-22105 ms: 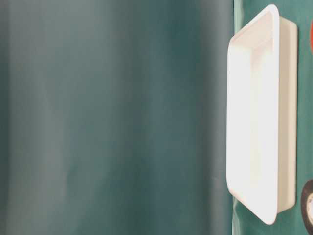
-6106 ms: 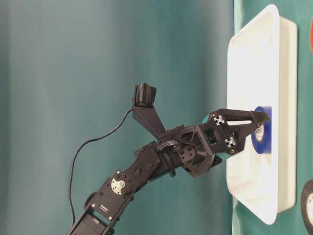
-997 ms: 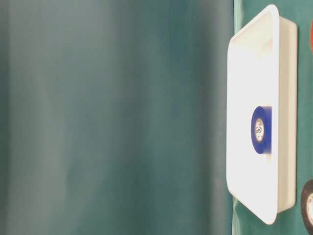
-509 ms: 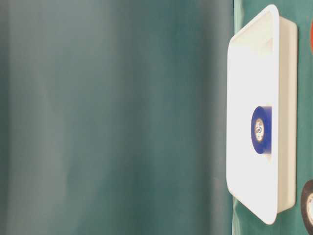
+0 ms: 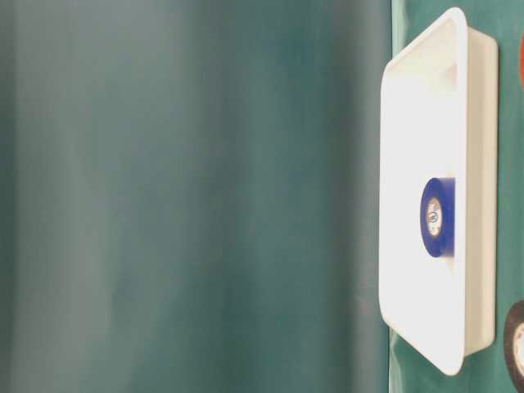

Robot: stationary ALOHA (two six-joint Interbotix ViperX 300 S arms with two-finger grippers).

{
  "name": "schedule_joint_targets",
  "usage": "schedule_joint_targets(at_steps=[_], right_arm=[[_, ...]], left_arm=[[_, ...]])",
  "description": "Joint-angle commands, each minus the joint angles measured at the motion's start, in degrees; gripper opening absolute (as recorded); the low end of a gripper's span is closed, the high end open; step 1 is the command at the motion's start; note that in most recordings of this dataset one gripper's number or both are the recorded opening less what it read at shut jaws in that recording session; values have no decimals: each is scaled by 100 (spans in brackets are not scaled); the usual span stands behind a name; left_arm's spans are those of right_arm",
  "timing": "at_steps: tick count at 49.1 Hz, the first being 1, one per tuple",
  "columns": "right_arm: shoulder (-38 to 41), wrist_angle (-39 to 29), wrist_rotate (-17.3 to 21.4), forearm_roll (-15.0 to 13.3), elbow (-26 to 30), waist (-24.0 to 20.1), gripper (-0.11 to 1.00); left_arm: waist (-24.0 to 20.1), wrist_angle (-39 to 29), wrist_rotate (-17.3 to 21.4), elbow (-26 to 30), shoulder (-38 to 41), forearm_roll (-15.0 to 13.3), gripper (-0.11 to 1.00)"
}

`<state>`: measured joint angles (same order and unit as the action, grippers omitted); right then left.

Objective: Pick up the tape from a random location and place it into the white case.
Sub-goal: 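Move the right gripper toward the teal tape roll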

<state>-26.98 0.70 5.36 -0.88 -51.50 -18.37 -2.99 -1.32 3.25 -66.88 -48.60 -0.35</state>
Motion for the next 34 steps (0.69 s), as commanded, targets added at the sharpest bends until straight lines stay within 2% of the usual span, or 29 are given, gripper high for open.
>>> schedule_joint_targets(at_steps=[1,17,34], right_arm=[[272,132,-9,-9,404,-44,91],[1433,369,-9,-9,1441,-105,91],[2188,334,-18,-9,2329,-141,92]], left_arm=[[-9,44,-9,62,18,-9,99],[-18,18,-9,62,18,-9,99],[-9,-9,-9,62,18,-9,99]])
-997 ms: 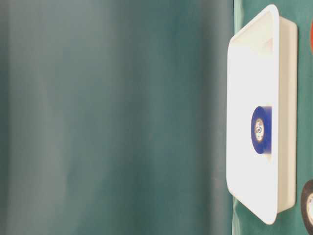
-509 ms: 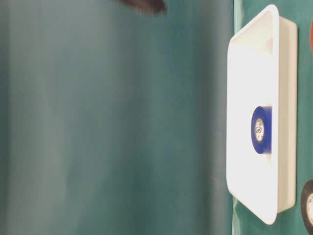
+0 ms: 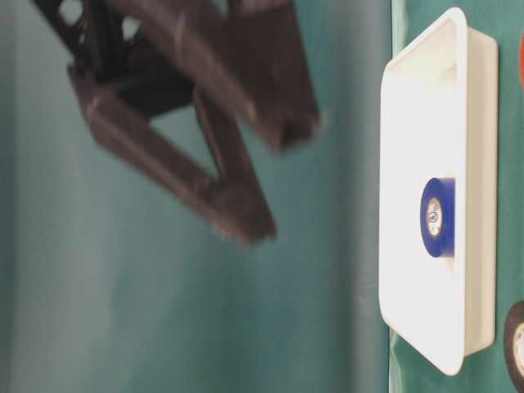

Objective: Pick up the tape from a random location and place it into the white case.
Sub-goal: 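Move the right gripper toward the teal tape roll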

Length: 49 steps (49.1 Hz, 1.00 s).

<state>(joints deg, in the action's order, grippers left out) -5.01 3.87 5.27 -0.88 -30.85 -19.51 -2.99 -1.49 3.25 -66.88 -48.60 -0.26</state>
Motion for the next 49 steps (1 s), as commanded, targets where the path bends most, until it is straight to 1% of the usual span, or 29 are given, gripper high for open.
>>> schedule_joint_targets(at_steps=[1,12,18,24,31,41,49], right_arm=[[18,18,-9,-9,290,-26,92],[70,-35,35,0,387,-26,92],[97,-334,79,53,483,-26,91],[176,-1081,272,62,765,18,91],[448,-2303,554,44,1274,105,91],[888,-3744,668,-9,2039,123,91],[1125,-4456,668,-9,2479,123,91]], left_arm=[[-9,0,-9,62,18,-9,99],[-9,-141,-9,62,18,-18,99],[-9,-141,-9,70,18,-18,99],[-9,-141,-9,70,18,-18,99],[-9,-141,-9,70,18,-18,99],[-18,-132,-9,70,18,-18,99],[-9,-141,-9,70,18,-18,99]])
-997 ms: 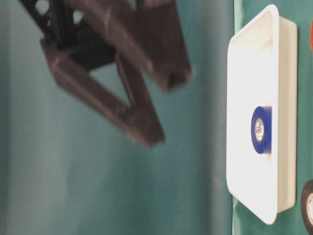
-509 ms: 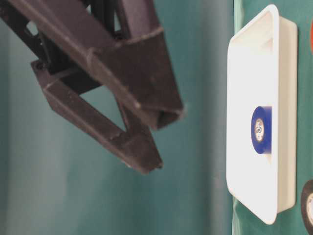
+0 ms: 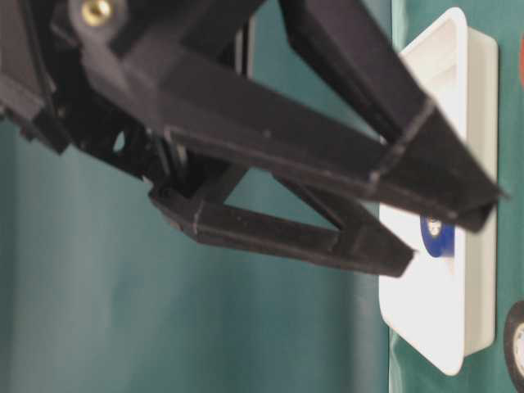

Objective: Pick up the tape from a random location and place it into the white case.
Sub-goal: 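Move the right gripper toward the teal tape roll, then lower the right gripper into the teal roll's hole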

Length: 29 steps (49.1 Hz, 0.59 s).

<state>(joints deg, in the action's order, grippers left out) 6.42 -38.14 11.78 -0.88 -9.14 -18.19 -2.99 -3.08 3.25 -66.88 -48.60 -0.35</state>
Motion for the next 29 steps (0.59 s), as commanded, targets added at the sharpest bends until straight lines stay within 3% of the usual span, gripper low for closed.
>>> schedule_joint_targets(at_steps=[1,11,29], right_arm=[[9,-316,18,-9,352,-9,91],[149,-747,18,-9,598,-9,91],[149,-782,26,-9,606,-62,91]], left_arm=[[-9,18,-9,70,18,-9,99],[-9,18,-9,70,18,-9,99],[-9,18,-9,70,18,-9,99]])
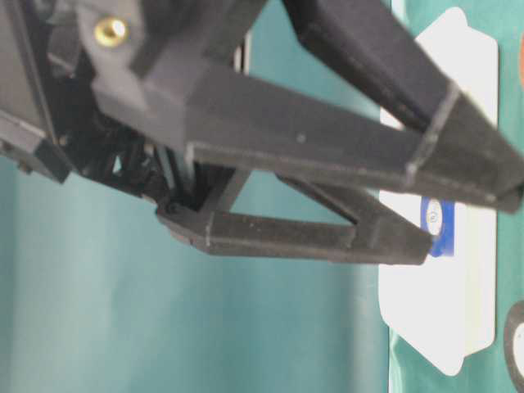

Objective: Pick up the tape from a random location and place it into the white case.
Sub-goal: 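Lower the right gripper into the teal roll's hole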

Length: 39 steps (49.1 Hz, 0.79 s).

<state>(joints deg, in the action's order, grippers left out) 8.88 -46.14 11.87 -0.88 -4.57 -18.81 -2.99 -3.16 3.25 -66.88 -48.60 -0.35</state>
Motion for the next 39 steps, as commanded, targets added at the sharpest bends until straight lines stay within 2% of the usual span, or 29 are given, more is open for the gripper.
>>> schedule_joint_targets(at_steps=[1,19,39], right_arm=[[-97,18,18,-9,149,0,91],[-9,35,18,-18,141,0,91],[475,114,88,-18,88,0,91]], left_arm=[[-9,26,-9,70,18,-9,99],[-9,26,-9,62,18,-9,99],[-9,26,-9,70,18,-9,99]])
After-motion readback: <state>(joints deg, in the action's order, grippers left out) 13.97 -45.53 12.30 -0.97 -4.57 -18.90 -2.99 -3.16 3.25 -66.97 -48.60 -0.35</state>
